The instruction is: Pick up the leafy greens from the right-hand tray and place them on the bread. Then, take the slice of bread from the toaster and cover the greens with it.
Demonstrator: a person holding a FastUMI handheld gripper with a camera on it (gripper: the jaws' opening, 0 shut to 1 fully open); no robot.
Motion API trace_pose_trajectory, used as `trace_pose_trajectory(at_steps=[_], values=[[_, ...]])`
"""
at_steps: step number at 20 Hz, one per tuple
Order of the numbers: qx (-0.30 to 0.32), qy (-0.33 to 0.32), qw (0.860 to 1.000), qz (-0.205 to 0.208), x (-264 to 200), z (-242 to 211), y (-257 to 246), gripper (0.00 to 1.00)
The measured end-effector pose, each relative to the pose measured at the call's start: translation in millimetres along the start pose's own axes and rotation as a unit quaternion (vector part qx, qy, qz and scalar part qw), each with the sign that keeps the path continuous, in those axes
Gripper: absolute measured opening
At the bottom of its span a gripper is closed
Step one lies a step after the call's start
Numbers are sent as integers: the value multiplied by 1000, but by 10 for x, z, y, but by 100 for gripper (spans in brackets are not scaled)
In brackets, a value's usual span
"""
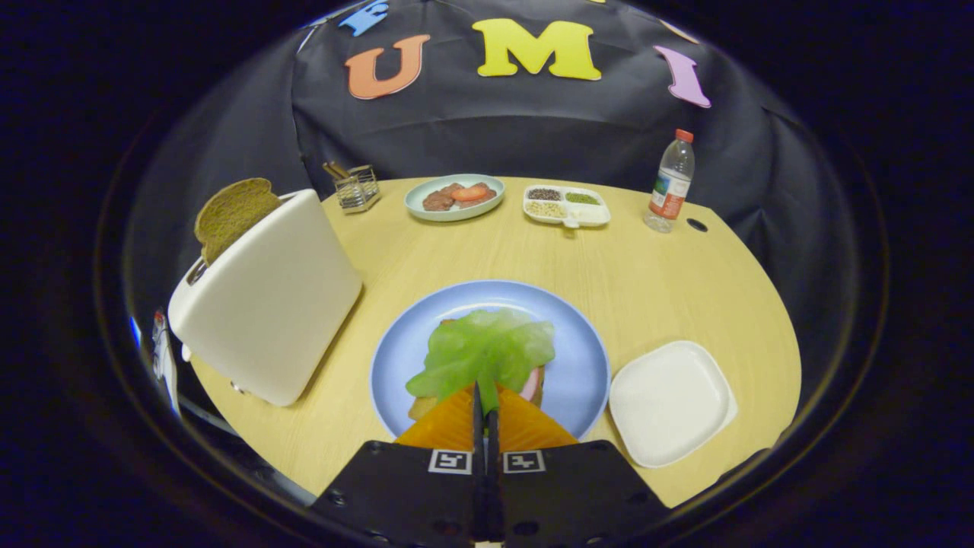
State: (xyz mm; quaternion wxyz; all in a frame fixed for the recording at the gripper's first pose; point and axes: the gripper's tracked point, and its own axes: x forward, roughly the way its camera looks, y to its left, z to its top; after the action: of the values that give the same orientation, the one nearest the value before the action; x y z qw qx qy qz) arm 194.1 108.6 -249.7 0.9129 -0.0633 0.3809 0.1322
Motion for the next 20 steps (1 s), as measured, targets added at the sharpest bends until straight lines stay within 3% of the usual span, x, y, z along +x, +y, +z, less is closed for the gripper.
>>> trace_pose_trajectory(at_steps=[4, 5, 13, 17, 20], values=[[-13, -17, 1000, 6, -37, 8, -12, 10], [-13, -23, 1000, 1, -50, 24, -48, 24], [14, -53, 998, 16, -341, 198, 28, 82], [13, -80, 997, 18, -637, 415, 142, 97], [4, -103, 995, 17, -871, 615, 292, 96]])
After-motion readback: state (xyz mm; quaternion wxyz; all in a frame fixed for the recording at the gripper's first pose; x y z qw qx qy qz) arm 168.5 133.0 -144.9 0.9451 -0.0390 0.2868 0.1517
